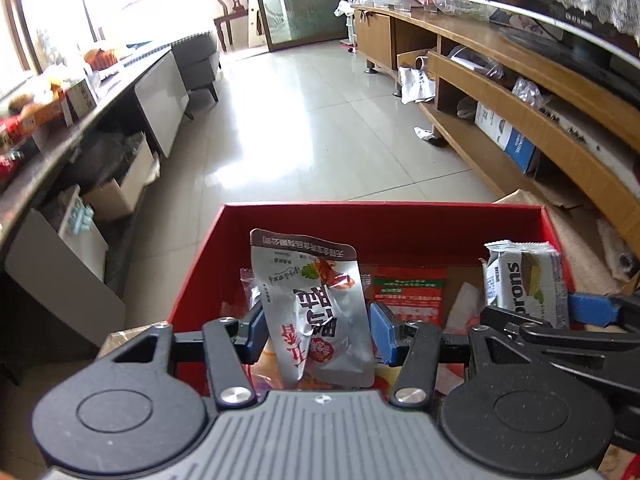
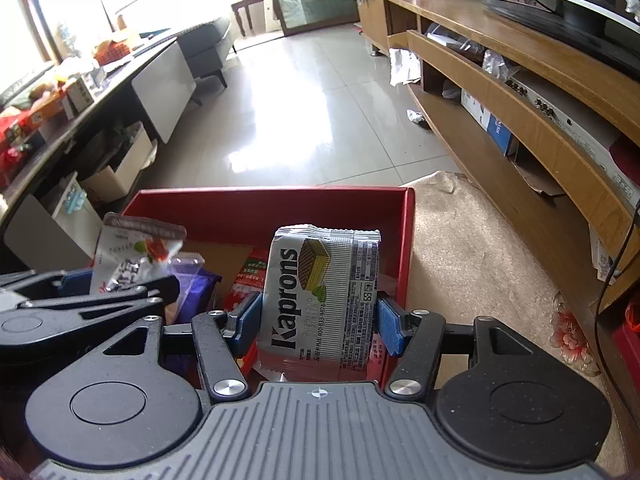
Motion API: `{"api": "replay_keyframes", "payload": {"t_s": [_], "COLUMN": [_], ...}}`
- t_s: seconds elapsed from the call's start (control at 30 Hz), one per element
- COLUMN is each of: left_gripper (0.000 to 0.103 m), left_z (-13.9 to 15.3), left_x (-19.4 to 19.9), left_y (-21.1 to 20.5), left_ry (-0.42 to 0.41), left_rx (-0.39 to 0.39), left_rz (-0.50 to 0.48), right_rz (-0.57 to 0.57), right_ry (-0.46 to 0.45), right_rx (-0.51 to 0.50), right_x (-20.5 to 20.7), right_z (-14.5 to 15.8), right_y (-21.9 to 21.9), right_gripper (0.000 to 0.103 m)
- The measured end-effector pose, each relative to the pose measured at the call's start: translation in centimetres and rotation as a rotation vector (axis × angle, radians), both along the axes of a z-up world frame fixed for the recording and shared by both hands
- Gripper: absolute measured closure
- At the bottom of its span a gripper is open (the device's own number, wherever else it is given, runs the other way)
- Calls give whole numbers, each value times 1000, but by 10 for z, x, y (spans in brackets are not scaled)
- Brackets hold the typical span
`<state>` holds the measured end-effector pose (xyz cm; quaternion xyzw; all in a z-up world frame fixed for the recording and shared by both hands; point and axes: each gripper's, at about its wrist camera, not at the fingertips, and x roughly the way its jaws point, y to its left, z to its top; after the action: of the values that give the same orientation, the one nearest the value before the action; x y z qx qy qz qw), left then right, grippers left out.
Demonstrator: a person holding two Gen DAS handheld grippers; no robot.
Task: Organize snacks
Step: 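Lower both packets into the red box and open both grippers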
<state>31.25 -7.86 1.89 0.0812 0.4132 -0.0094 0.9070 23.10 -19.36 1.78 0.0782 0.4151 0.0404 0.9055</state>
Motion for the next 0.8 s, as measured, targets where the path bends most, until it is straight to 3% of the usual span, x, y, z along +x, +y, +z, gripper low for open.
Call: {"api": "replay_keyframes", "payload": {"t_s": [0.43, 0.8], "left_gripper": [50, 46], "left_z": [-4, -2], "left_x": [5, 9], "left_y": [-1, 5], "left_ry": [-9, 1], "left_rx": [22, -7], "left_rz": [11, 28], "right_rz": [9, 11], "right_ry": [-20, -20], "right_rx": [-43, -35], "right_x": [3, 4], "right_z": [-3, -2], "right_y": [5, 3], "right_gripper": [36, 35]}}
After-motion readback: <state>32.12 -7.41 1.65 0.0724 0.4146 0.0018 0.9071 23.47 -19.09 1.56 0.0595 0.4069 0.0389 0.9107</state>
